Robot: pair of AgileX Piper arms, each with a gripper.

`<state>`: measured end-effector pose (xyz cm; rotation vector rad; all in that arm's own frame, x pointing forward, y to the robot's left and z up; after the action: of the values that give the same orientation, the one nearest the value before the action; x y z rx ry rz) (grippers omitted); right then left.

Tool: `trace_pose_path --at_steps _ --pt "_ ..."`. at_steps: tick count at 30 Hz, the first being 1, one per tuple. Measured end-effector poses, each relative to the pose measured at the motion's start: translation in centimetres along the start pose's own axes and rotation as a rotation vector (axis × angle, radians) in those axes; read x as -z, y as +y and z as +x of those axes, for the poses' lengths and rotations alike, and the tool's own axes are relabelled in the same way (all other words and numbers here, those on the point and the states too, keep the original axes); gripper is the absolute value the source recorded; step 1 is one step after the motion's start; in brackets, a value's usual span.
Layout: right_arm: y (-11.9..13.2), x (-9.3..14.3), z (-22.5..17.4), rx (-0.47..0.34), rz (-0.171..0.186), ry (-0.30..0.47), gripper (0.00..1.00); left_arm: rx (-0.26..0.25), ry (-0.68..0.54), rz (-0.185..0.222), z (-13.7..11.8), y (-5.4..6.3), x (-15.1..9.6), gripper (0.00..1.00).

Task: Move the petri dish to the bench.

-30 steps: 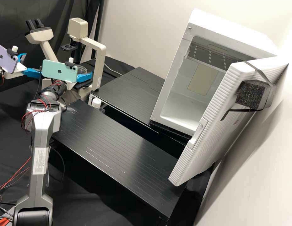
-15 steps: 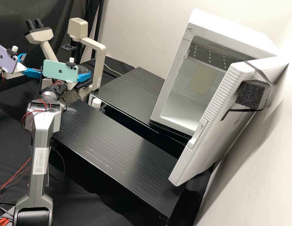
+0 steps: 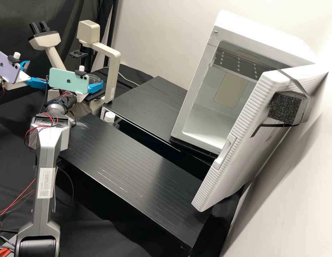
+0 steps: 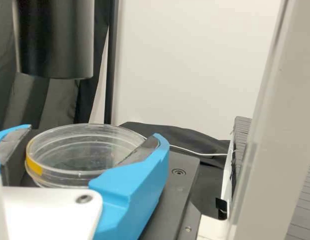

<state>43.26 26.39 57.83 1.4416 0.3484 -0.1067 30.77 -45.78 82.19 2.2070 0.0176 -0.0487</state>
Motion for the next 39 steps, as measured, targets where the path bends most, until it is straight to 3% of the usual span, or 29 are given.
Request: trace_pose_path --at_steps 4,8,21,30,39 --pt "0.5 -0.4 -0.3 0.000 -0.006 0.001 0.00 0.000 0.000 0.000 0.0 0.0 0.0 1.00" --pt "1.4 -0.4 -1.4 -0.001 -0.035 0.011 0.00 0.000 0.000 0.000 0.0 0.0 0.0 1.00" --pt "5.7 -1.5 -9.7 -0.089 -0.022 0.094 0.00 0.000 0.000 0.000 0.0 0.0 0.0 1.00" --pt "7.4 -4.7 -17.2 -0.204 -0.019 0.115 0.00 0.000 0.000 0.000 0.0 0.0 0.0 1.00" --pt "8.0 -10.3 -25.8 -0.266 -0.068 0.045 0.00 0.000 0.000 0.000 0.0 0.0 0.0 1.00"
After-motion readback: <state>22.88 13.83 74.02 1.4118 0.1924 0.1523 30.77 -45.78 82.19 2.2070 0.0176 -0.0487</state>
